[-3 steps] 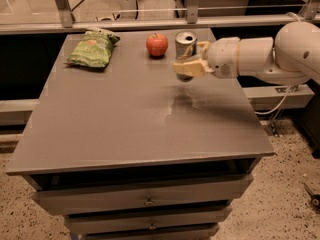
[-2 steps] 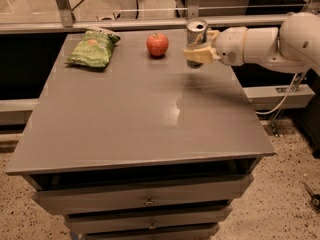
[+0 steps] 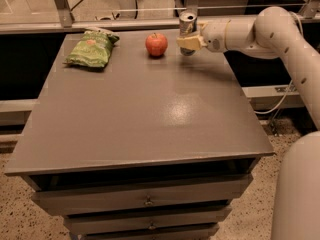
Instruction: Move redbull can near apple
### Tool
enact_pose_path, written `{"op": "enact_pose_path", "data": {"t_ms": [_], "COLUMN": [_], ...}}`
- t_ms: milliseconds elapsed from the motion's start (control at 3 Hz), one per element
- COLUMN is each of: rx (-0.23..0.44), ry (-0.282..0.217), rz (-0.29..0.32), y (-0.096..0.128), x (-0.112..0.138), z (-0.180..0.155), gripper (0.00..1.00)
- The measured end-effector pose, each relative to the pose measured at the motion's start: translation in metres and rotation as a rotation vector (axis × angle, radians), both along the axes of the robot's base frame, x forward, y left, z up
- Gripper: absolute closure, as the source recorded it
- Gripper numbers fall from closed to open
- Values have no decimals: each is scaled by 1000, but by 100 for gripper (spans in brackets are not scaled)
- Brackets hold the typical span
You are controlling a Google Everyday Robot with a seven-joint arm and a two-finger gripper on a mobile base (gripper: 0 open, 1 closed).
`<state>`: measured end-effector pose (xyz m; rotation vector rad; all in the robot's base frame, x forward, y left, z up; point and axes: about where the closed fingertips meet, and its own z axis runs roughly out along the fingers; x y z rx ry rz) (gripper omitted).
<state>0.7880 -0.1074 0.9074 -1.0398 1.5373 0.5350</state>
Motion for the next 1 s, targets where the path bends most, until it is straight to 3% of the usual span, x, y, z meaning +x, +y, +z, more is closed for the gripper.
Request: {"op": "enact_pose_path", "data": {"t_ms": [333, 667, 1000], "rx": [27, 69, 110], "ry": [21, 40, 55], "rz": [-4, 1, 9], "y": [10, 16, 22], "x": [16, 24, 29], "z": [-11, -15, -16], "gripper": [100, 86, 62]}}
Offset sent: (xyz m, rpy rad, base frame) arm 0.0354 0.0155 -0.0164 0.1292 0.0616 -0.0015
